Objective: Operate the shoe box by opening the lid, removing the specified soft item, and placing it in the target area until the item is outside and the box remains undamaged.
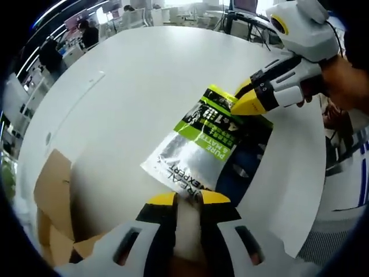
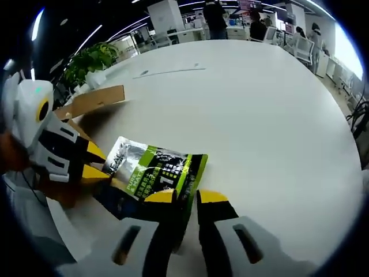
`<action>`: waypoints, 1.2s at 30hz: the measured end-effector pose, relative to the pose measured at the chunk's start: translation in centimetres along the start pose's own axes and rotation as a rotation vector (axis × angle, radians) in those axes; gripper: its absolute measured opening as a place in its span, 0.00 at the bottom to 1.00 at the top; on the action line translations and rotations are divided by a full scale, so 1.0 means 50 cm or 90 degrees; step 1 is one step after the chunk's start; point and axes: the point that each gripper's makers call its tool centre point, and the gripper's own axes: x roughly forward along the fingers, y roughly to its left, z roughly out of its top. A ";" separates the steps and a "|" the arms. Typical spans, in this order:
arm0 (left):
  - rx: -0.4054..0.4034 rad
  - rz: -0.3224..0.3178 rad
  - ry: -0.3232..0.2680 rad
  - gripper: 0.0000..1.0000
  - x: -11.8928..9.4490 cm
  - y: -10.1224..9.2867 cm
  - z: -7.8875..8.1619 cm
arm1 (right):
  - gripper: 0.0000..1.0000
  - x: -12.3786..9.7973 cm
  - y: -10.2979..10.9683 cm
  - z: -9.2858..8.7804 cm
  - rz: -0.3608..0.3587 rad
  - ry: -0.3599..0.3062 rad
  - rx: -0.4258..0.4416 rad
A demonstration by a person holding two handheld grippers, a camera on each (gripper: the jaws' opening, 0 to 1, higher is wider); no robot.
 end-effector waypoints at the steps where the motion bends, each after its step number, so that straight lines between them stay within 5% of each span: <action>1: -0.001 0.001 -0.001 0.13 -0.006 -0.001 0.001 | 0.15 -0.001 -0.001 0.000 -0.001 0.000 0.000; 12: -0.003 0.003 -0.063 0.13 -0.102 -0.010 0.032 | 0.19 -0.068 0.007 0.032 -0.023 -0.053 0.019; 22: -0.022 0.025 -0.086 0.17 -0.198 0.007 -0.022 | 0.24 -0.129 0.062 0.016 -0.037 -0.059 0.009; 36: -0.057 0.054 -0.107 0.20 -0.300 0.042 -0.100 | 0.26 -0.191 0.147 0.065 -0.045 -0.074 -0.026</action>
